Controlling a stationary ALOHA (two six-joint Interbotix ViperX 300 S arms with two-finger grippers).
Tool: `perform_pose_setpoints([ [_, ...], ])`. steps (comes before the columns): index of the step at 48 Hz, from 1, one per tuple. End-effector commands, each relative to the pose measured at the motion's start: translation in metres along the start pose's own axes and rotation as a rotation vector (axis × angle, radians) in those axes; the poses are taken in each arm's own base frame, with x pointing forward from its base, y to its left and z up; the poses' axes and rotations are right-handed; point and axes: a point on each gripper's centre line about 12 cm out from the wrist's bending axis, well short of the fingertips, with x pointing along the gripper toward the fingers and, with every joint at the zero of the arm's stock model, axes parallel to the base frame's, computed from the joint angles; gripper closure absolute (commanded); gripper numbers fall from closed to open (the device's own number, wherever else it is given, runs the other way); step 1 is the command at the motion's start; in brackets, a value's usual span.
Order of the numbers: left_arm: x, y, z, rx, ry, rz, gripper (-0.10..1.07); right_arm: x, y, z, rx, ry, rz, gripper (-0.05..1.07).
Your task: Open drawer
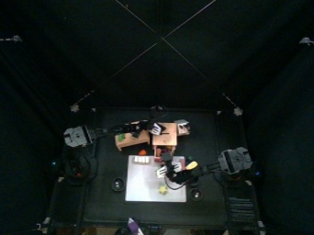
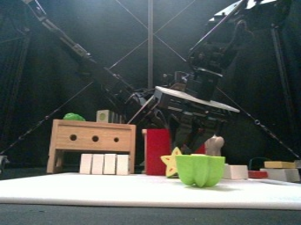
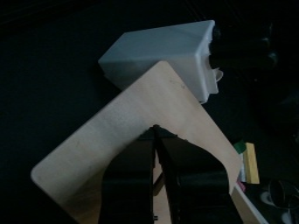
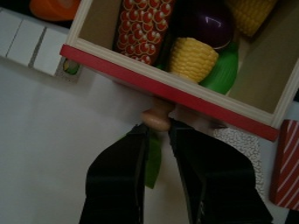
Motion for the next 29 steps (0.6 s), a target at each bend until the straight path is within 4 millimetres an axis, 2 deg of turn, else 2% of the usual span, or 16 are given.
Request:
perform_pose_setpoints([
  [1, -0.005, -0.003, 0.008, 0.003, -0.020, -0.009, 0.54, -0.011, 0.008, 0.004, 0.022, -0.001, 0.033, 0.43],
  [13, -0.005, -0.003, 0.008, 0.006, -0.019, -0.008, 0.54, -0.009, -0.002, 0.010, 0.003, -0.053, -0.040, 0.40],
  [29, -0.006, -0.004, 0.009, 0.008, -0.021, -0.010, 0.54, -0.011, 0.004, 0.016, -0.017, -0.082, -0.013, 0.27],
])
